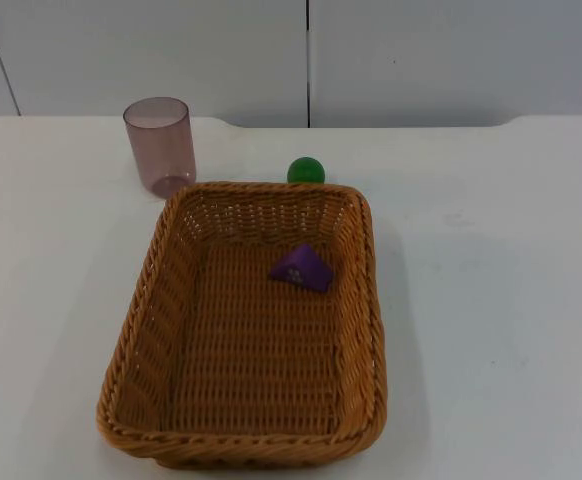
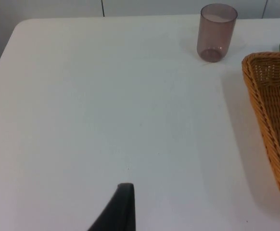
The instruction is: Pick up the basket with the left hand and place the triangular block into the basket with the right hand.
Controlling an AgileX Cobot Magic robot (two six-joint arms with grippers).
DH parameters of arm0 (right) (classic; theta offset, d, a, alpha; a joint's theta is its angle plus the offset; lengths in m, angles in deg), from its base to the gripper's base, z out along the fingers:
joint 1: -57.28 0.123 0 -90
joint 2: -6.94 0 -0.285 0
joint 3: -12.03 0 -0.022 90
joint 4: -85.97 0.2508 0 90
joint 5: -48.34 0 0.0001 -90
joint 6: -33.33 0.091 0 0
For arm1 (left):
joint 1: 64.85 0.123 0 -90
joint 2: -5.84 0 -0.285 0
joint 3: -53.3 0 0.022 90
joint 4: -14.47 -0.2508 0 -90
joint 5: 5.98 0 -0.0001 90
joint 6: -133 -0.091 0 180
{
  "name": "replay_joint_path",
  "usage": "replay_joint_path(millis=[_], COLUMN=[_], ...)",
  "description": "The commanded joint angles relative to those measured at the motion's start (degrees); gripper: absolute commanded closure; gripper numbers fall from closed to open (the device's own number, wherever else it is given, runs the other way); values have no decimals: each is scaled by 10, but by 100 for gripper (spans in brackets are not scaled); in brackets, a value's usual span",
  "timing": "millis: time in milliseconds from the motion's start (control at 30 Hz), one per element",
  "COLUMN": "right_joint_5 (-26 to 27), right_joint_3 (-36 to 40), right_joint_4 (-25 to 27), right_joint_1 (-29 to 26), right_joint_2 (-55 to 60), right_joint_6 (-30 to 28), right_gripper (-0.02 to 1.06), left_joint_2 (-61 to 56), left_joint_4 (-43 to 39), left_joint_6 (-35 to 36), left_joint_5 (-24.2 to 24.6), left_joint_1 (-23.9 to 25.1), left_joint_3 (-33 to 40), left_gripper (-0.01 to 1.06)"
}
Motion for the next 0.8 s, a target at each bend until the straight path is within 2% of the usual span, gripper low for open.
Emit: replay_joint_path(millis=[0, 200, 600, 767], right_joint_5=[4, 4, 4, 4], right_joint_3=[4, 4, 4, 4], right_joint_4=[0, -1, -1, -1], right_joint_1=[-29, -63, -65, -65], right_joint_2=[-2, -2, -2, -2], right_joint_6=[-5, -5, -5, -5], right_gripper=[-1, -1, -1, -1], left_joint_2=[-3, -3, -3, -3], left_joint_4=[-4, -4, -4, -4], left_joint_6=[4, 4, 4, 4], left_joint_5=[2, 2, 2, 2], left_joint_1=[1, 1, 2, 25], left_joint_3=[1, 1, 1, 1], left_gripper=[0, 0, 0, 0])
